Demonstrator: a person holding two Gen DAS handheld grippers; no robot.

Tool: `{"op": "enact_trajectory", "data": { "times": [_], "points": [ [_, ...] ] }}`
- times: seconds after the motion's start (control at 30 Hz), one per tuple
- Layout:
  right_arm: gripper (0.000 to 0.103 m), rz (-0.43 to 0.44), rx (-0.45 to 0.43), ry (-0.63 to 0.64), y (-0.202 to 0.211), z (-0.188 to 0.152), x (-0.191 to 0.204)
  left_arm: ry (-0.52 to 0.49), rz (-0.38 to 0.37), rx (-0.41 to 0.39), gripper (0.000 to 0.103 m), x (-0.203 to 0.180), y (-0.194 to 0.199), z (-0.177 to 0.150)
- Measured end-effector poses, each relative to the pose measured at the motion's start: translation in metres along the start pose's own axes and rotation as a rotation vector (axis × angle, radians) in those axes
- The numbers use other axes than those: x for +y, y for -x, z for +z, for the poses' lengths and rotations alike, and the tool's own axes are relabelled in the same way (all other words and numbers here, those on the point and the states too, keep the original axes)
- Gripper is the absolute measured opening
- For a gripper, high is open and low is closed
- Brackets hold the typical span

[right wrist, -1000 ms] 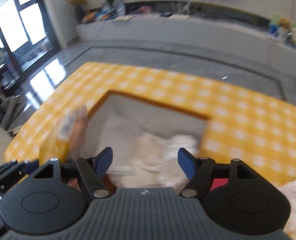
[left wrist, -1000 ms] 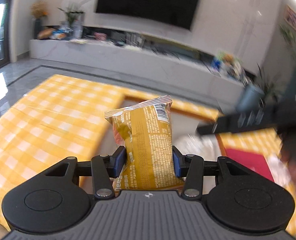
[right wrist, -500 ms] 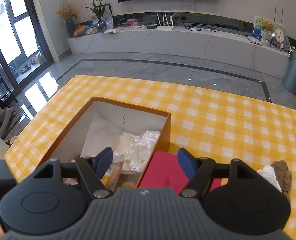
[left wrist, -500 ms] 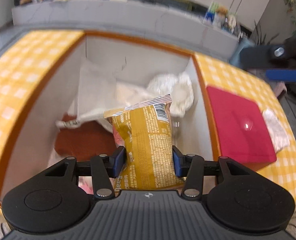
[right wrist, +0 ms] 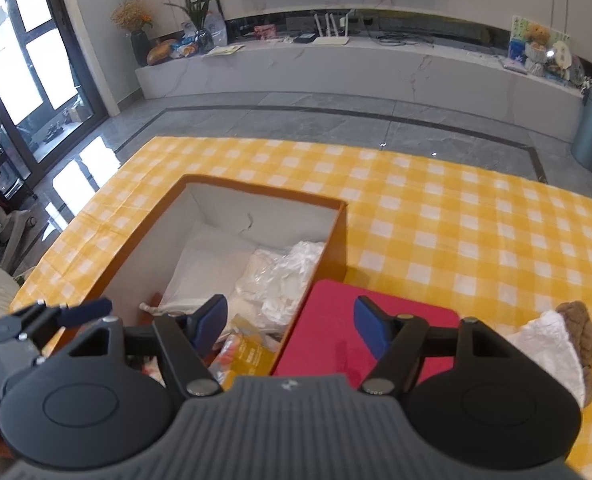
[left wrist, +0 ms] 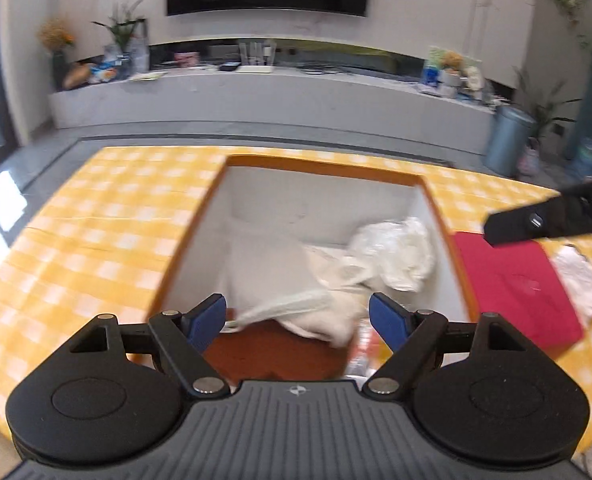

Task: Organize soft objects
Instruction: 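Move both grippers back to the brown yarn and crumpled tissues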

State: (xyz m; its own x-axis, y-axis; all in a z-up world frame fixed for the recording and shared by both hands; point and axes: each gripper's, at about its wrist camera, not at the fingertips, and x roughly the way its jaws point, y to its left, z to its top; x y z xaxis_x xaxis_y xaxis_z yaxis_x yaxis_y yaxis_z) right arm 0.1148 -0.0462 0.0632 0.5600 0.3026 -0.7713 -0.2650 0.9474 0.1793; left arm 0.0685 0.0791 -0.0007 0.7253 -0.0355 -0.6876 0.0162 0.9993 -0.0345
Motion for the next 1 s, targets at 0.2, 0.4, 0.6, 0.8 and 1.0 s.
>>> {"op": "enact_trajectory", "data": {
  "times": [0.2,0.4,0.6,0.8,1.0],
  "points": [
    [0.069,0.008,0.002,0.034,-0.001,-0.002,0.01,0.01,0.018,-0.019,0.095,0.003,0.005,0.004],
    [0.069,0.03,0.012,0.035,0.001,-0.005,0.011,0.072,0.001,-0.041,0.095,0.008,0.023,0.013],
    [0.069,0.027,-0.023,0.044,0.017,-0.01,0.006,0.082,0.023,-0.094,0.094,-0.002,0.043,0.022],
    [0.07,-0.019,-0.064,0.049,0.04,-0.019,-0.01,0.032,0.032,-0.116,0.094,-0.026,0.058,0.031],
    [0.07,-0.095,-0.166,0.058,0.079,-0.028,-0.036,-0.028,0.004,-0.137,0.093,-0.065,0.067,0.038]
  ]
}}
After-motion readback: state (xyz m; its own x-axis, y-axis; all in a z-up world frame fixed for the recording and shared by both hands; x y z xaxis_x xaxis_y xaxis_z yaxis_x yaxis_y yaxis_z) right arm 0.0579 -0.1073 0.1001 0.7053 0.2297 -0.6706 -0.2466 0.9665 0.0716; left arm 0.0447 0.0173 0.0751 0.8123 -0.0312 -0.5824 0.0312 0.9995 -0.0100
